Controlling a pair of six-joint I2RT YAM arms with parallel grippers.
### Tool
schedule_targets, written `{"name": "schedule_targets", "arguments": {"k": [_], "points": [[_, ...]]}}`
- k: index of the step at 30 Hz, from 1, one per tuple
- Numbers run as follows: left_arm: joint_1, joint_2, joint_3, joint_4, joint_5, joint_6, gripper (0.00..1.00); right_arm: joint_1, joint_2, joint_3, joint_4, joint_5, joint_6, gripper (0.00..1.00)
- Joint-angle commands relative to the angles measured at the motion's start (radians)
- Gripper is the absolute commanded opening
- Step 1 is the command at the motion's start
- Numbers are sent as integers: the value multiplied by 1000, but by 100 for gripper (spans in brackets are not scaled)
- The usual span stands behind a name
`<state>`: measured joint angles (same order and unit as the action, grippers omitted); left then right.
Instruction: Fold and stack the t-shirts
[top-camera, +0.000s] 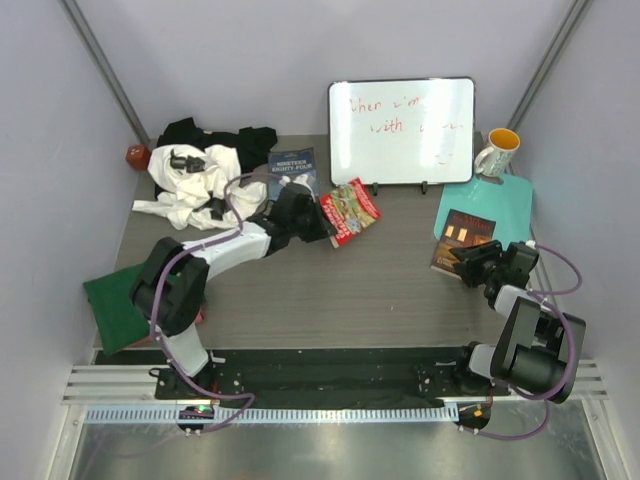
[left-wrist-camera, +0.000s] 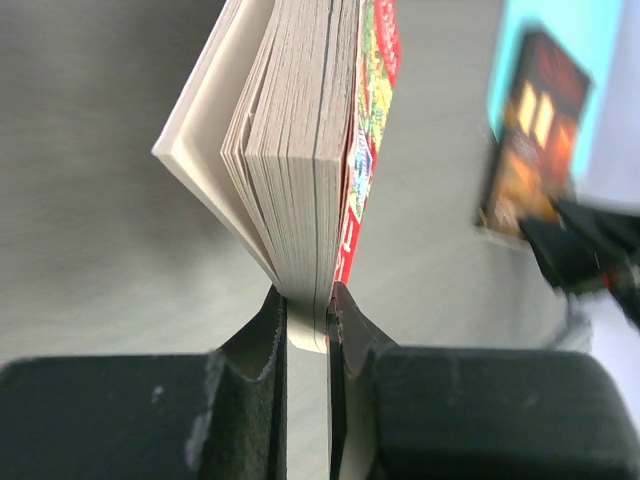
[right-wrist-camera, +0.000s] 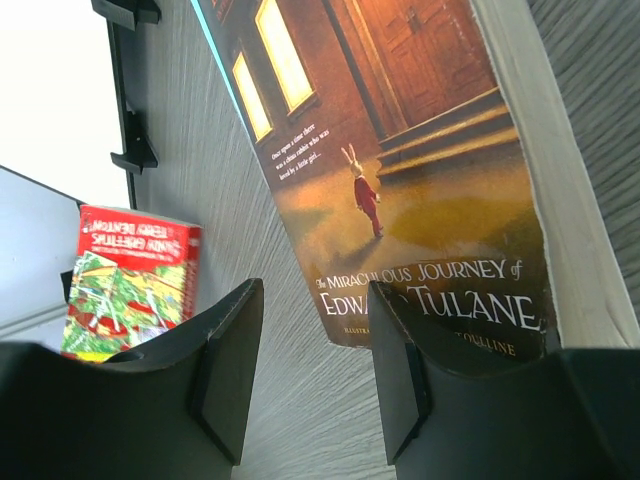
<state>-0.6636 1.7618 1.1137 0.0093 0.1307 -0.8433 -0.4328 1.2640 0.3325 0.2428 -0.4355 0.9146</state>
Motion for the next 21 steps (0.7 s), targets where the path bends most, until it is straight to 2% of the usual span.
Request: {"name": "schedule_targets", "arguments": {"k": [1,10,21], "points": [[114,-96,31,-66,-121,68,0,6,20,14,7,-29,3,52],[217,-124,184,-134,-183,130,0,6,54,36,6,-60,-11,52],[249,1,305,-121,-244,93,0,6,61,31,-5,-86,-34,52]]}}
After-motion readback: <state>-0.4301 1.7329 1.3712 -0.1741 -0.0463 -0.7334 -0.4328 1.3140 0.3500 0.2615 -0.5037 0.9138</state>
